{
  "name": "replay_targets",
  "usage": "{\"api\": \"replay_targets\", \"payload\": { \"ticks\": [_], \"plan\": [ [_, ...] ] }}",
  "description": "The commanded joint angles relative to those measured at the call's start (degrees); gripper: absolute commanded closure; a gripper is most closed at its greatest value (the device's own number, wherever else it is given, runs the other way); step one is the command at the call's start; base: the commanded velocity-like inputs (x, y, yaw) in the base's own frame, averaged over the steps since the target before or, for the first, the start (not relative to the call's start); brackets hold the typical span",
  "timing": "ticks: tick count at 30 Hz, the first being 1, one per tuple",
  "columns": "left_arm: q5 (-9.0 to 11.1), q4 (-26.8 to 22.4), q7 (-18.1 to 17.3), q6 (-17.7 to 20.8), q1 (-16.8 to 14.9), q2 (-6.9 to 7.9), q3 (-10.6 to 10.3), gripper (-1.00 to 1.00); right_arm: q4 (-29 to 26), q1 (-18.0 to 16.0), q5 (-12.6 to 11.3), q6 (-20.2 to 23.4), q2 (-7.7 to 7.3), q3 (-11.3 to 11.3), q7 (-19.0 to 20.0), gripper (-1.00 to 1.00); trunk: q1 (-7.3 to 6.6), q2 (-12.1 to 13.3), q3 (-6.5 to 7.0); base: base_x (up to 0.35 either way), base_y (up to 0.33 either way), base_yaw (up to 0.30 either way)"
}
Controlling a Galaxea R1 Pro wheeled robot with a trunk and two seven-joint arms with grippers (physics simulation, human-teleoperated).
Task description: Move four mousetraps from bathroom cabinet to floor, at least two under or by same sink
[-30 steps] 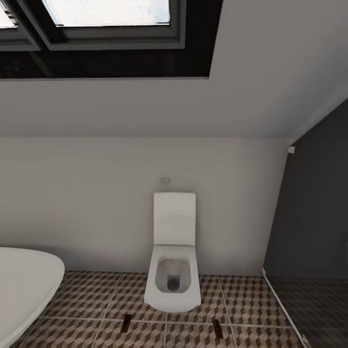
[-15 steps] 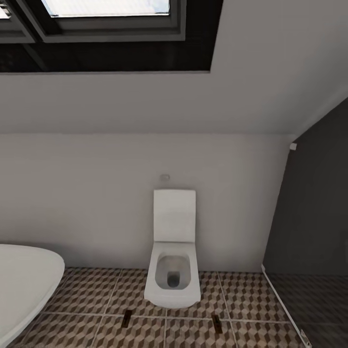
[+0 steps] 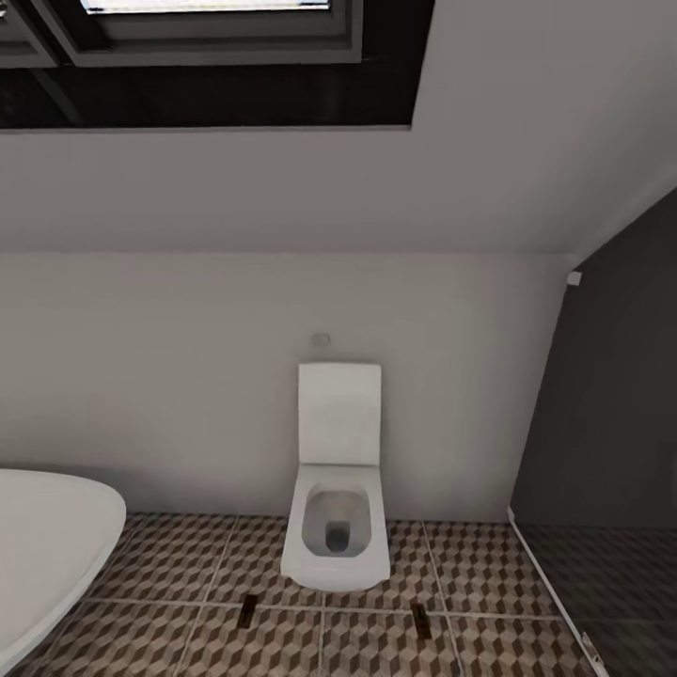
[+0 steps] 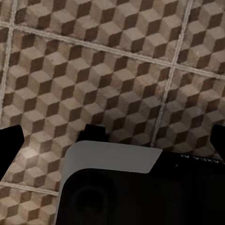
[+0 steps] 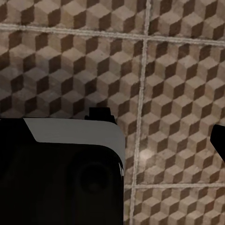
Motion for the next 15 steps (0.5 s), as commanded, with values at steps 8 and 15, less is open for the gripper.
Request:
{"api": "replay_targets", "payload": {
  "ticks": [8, 15],
  "plan": [
    [0.62, -0.08, 0.16, -0.14, -0.02, 0.08, -0.39, -1.0, 0.18, -0.08, 0.31, -0.33, -0.09, -0.09, -0.25, -1.0, 0.0, -0.04, -0.36, 0.0, 0.0, 0.0],
    [0.32, -0.11, 0.16, -0.16, -0.03, 0.23, -0.46, -1.0, 0.15, -0.08, 0.35, -0.37, -0.25, -0.09, -0.25, -1.0, 0.0, -0.04, -0.41, 0.0, 0.0, 0.0]
  ]
}}
